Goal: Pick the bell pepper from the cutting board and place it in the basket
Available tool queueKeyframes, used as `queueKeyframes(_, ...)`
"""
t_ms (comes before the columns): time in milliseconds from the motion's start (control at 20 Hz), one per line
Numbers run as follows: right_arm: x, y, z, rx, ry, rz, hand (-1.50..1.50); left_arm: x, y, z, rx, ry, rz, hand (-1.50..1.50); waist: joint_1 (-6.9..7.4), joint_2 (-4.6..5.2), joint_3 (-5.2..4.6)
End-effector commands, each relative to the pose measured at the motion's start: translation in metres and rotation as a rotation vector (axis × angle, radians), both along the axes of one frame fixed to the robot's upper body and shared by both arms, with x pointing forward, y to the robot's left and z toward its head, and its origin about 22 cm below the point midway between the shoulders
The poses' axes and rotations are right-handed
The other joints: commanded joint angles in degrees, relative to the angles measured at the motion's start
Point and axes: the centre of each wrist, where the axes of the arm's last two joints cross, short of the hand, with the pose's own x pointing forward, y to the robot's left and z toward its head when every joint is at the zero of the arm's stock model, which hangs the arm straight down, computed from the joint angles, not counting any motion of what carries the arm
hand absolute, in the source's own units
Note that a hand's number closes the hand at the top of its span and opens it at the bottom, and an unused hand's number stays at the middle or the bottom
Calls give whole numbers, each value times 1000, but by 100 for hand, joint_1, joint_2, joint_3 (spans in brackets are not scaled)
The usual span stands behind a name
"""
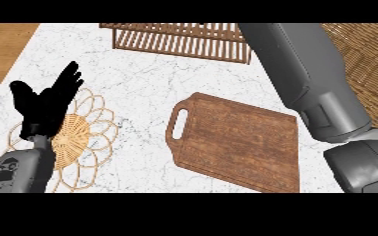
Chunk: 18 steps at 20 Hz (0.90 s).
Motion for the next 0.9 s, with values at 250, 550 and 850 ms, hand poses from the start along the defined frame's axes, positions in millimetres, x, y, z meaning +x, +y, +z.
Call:
queueKeyframes(250, 21, -83, -3, -28, -2, -216, 150, 9, 1, -1, -9, 12, 26, 0, -50, 14, 4)
queueKeyframes(550, 20, -117, -11, -1, 13, -227, 150, -9, 10, -8, -20, -1, 3, 0, -70, -28, 5)
queueKeyframes(850, 14, -154, -68, 2, 12, -230, 150, -14, -6, -2, -6, 9, -6, 0, -43, -23, 9)
